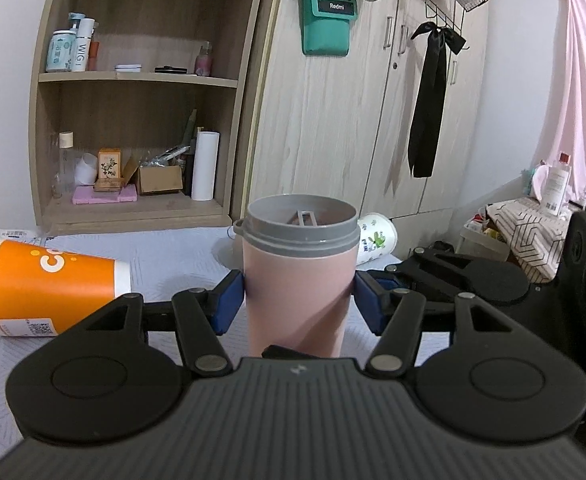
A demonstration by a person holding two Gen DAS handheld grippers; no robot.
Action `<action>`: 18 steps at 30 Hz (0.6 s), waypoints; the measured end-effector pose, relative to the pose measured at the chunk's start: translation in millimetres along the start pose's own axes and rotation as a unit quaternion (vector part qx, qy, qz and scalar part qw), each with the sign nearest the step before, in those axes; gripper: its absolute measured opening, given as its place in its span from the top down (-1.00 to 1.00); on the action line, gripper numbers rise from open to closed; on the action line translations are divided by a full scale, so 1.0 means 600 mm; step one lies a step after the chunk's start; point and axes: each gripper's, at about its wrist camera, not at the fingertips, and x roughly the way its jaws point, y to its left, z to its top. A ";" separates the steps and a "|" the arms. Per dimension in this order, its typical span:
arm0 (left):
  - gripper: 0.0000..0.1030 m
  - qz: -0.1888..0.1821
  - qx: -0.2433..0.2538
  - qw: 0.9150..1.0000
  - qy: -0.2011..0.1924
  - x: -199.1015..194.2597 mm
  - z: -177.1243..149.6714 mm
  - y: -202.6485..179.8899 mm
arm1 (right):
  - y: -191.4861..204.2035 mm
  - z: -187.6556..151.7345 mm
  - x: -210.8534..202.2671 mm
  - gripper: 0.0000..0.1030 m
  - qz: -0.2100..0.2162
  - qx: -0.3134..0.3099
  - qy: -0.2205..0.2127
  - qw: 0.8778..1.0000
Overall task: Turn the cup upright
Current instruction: 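Lower the upright pink tumbler onto the table and open the left tool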
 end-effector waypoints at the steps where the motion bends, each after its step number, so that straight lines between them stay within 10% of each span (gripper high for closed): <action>1: -0.14 0.002 0.003 1.000 0.002 0.007 -0.002 0.001 | -0.001 -0.002 0.005 -0.36 -0.001 0.000 0.004 1.000; 18: -0.14 -0.004 0.031 0.999 0.014 0.056 -0.015 0.012 | -0.007 -0.015 0.038 -0.36 -0.029 0.005 0.055 0.998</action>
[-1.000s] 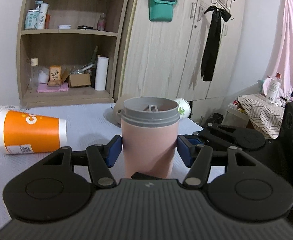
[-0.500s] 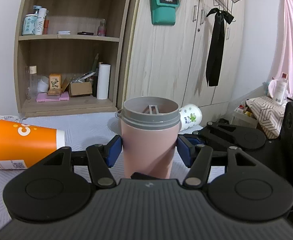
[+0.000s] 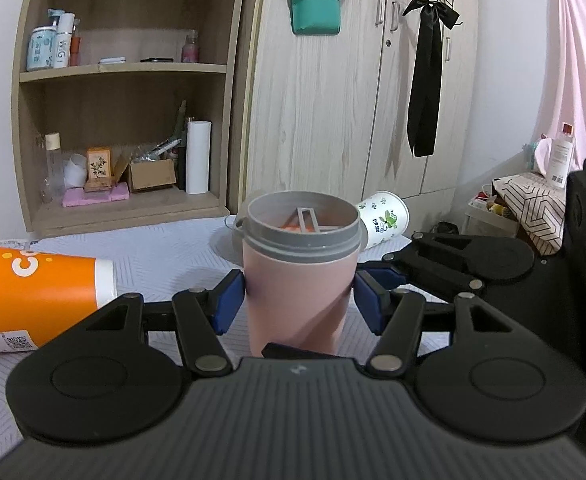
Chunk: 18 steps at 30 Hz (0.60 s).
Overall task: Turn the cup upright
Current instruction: 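Lower the upright pink tumbler onto the table and open the left tool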
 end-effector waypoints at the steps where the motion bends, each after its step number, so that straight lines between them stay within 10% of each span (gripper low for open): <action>1: -0.14 0.001 -0.001 1.000 -0.001 0.001 0.000 0.000 | -0.002 0.001 0.001 -0.36 0.002 0.002 0.001 1.000; 18: -0.20 -0.019 -0.055 0.998 0.008 -0.018 -0.006 0.001 | -0.004 -0.007 -0.024 -0.40 -0.005 0.015 -0.002 1.000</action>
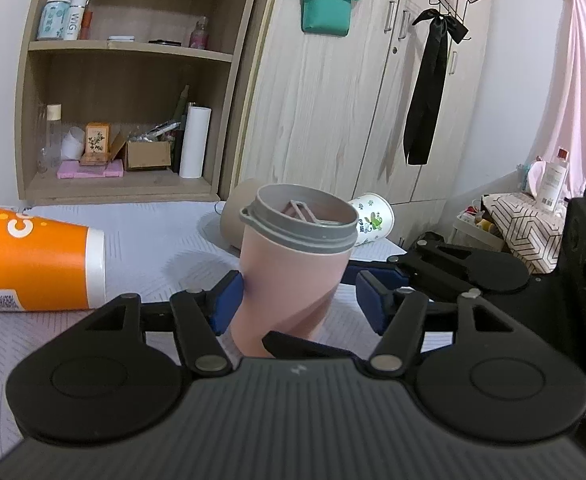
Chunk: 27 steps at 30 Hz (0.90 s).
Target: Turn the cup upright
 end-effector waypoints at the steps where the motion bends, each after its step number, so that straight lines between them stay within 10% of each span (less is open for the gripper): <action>1: -0.20 0.001 -0.002 1.000 0.002 -0.001 0.001 0.000 | -0.002 0.000 -0.002 -0.40 0.001 0.004 0.000 1.000; 27: -0.30 0.111 -0.017 0.993 -0.030 -0.188 0.006 -0.099 | 0.009 0.013 -0.189 -0.40 -0.045 0.056 -0.038 0.997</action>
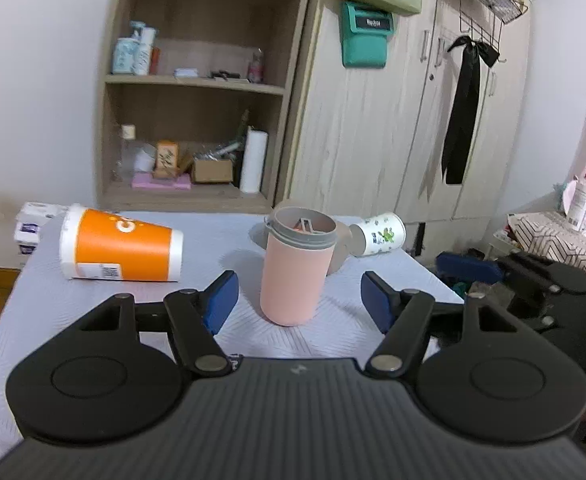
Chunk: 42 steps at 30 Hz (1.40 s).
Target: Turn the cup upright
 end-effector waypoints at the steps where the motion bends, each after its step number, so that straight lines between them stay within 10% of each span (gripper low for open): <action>1: -0.30 0.008 -0.001 1.000 -0.007 -0.010 -0.002 -0.004 | 0.001 0.002 -0.010 -0.40 -0.005 0.000 -0.007 1.000; 14: -0.58 0.104 0.002 0.991 -0.079 -0.086 -0.007 -0.041 | -0.001 0.017 -0.047 -0.40 -0.032 0.078 -0.015 0.996; 42: -1.00 0.178 0.001 0.983 -0.042 -0.068 -0.022 -0.028 | -0.008 0.017 -0.060 -0.98 -0.089 0.099 0.002 0.991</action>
